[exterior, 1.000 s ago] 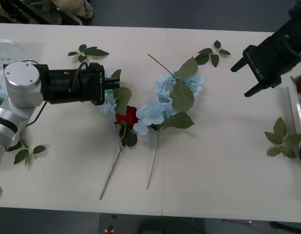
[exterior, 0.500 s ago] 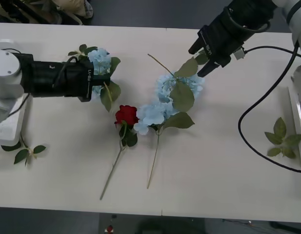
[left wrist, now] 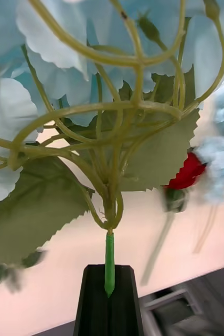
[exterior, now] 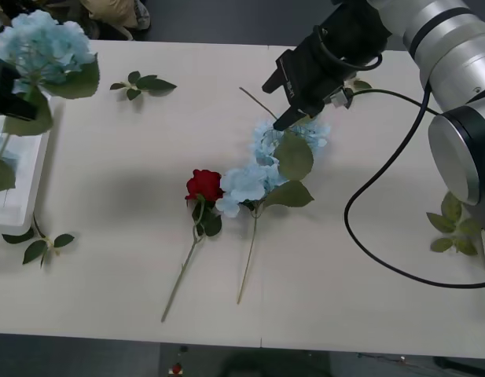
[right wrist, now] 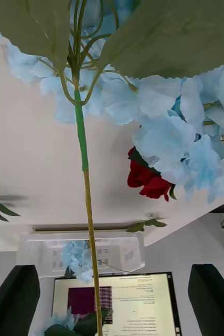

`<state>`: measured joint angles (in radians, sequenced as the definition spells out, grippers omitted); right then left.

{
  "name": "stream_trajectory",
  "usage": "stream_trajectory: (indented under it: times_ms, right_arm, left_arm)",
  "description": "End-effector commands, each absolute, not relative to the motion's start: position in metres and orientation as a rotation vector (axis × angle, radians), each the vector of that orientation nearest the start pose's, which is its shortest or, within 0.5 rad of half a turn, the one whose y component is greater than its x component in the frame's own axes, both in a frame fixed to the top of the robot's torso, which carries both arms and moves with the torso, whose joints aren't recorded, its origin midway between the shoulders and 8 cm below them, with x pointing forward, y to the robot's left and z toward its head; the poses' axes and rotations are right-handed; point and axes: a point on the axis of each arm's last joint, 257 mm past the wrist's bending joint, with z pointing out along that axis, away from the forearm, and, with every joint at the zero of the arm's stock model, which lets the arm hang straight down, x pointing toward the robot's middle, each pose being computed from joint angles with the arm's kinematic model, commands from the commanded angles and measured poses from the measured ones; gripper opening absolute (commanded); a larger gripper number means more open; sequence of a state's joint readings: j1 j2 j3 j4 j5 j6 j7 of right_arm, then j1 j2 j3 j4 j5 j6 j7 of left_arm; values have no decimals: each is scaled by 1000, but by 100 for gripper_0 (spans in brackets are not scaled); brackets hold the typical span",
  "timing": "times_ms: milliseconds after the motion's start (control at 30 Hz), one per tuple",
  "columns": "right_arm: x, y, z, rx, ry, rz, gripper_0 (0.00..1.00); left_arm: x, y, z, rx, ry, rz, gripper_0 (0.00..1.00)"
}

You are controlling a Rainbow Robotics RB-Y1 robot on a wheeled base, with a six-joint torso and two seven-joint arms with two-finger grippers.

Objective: Put the red flowers into the right box and the blue flowers into the left box

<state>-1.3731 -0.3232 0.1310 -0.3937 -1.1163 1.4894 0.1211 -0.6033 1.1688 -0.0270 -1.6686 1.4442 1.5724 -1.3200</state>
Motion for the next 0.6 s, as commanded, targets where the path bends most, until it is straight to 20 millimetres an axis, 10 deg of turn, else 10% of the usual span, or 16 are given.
stream_trajectory:
  times_ms: [33, 233, 367, 600]
  right_arm:
    - [576, -21, -121, 1990, 2550, 1114, 83]
    - [577, -13, -131, 1997, 2542, 1121, 83]
    - [573, -10, -136, 2003, 2555, 1113, 65]
    - [570, -13, -143, 2021, 2562, 1098, 37]
  left_arm:
    - [463, 398, -48, 372, 2612, -75, 0]
    - [472, 494, -66, 423, 2639, 191, 0]
    - [495, 538, -84, 501, 2581, 361, 0]
    - [539, 553, -104, 580, 2440, 557, 0]
